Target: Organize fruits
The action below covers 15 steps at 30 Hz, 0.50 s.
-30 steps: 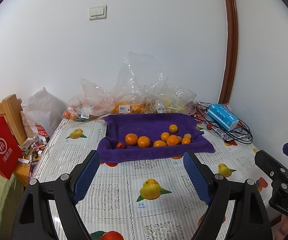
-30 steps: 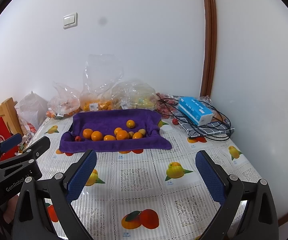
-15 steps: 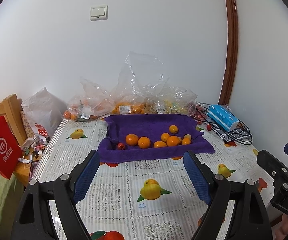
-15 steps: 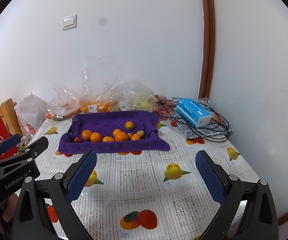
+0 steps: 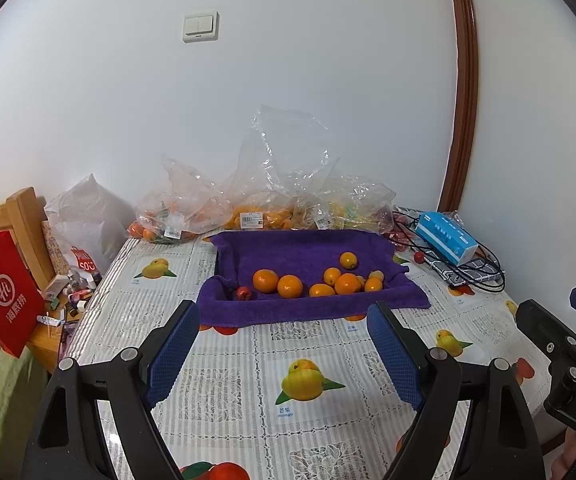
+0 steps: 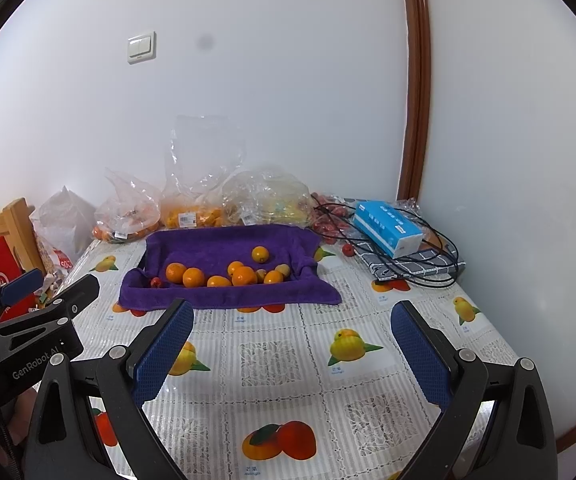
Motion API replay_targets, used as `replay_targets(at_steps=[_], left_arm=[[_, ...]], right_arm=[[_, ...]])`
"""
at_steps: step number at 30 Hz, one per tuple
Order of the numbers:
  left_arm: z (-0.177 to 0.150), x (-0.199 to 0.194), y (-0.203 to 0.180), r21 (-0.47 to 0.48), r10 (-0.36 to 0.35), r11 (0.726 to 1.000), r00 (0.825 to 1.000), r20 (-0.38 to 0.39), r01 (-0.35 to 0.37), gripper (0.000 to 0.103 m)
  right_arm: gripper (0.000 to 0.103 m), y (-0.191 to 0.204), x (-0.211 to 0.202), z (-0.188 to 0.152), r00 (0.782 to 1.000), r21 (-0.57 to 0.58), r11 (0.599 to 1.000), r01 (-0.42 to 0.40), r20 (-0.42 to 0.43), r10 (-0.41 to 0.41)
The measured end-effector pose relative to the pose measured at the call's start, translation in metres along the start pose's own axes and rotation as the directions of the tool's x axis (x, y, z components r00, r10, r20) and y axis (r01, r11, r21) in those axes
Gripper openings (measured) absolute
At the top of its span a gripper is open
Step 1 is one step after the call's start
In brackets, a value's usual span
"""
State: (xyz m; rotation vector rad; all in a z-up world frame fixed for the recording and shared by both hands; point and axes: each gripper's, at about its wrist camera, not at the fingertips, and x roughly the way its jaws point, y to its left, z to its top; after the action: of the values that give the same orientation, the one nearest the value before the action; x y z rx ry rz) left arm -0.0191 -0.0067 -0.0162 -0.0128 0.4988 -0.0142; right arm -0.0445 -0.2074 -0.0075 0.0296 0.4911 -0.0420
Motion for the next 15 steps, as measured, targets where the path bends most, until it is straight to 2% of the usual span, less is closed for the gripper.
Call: replay_targets(at_steps=[15], left_arm=[[0.0, 0.013, 0.01, -0.037, 0.001, 0.999, 1.0, -0.012, -0.002, 0.085]], right_arm=[[0.098, 0.007, 0.008, 0.002, 1.0, -0.015, 1.0, -0.001, -0.002, 0.001]])
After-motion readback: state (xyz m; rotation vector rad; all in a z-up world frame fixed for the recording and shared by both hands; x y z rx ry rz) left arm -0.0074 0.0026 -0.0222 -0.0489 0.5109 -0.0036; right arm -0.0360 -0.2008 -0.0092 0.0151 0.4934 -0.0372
